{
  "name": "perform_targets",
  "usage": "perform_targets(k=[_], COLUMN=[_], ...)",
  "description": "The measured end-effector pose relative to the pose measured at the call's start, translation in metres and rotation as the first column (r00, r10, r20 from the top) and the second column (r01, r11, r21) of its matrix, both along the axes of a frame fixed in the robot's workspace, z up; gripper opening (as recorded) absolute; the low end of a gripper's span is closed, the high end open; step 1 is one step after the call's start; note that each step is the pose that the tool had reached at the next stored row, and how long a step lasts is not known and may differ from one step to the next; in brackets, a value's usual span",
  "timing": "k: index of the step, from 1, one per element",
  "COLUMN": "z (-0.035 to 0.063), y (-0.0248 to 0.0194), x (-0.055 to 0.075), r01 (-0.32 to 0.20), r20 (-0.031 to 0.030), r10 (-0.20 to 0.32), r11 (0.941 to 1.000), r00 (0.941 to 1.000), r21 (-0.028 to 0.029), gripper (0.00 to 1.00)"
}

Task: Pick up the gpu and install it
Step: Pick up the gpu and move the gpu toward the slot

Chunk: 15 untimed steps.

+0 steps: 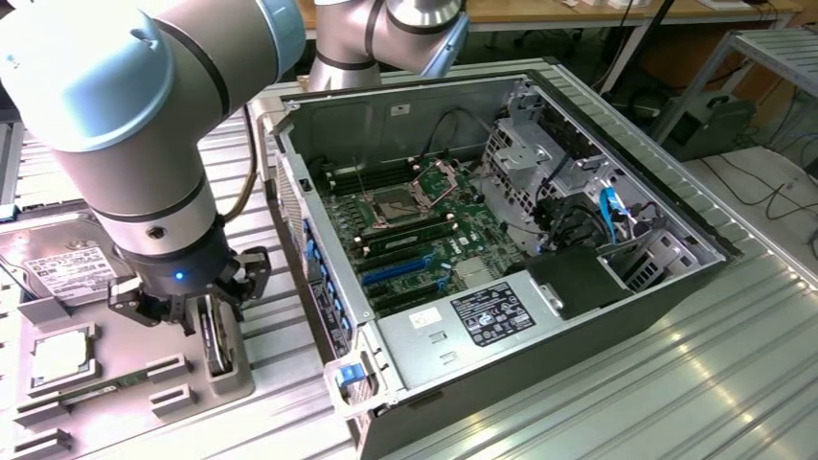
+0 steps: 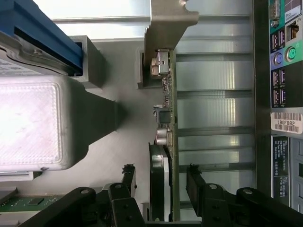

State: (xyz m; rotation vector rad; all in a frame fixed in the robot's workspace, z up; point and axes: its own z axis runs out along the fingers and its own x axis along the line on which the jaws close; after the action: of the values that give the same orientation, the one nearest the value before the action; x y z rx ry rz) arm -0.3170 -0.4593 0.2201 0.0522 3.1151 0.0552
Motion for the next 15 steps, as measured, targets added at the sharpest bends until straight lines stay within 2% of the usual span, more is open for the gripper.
perform_targets(k=[6, 7, 9, 10, 12, 13, 15], z=[-0.0001, -0.0001, -0.0002, -0.0002, -0.0002, -0.0003, -0.0003], y=[0.0001, 0.0001, 0.0001, 0.0001, 0.0001, 0.0001, 0.0001], x=[0.0, 0.0, 0.0, 0.0, 0.0, 0.0, 0.0], r01=[0.0, 0.0, 0.0, 0.0, 0.0, 0.0, 0.0], r20=[-0.0001, -0.0001, -0.0001, -0.0001, -0.0001, -0.0001, 0.0], r10=[0.0, 0.0, 0.0, 0.0, 0.0, 0.0, 0.0], r11=[1.0, 1.0, 1.0, 1.0, 1.0, 1.0, 1.0], r00=[1.0, 1.0, 1.0, 1.0, 1.0, 1.0, 1.0], r21=[-0.0018, -0.0019, -0.0019, -0.0019, -0.0018, -0.0018, -0.0018], gripper=[0.55, 0.48, 0.48, 0.41, 0.41, 0.32, 0.28])
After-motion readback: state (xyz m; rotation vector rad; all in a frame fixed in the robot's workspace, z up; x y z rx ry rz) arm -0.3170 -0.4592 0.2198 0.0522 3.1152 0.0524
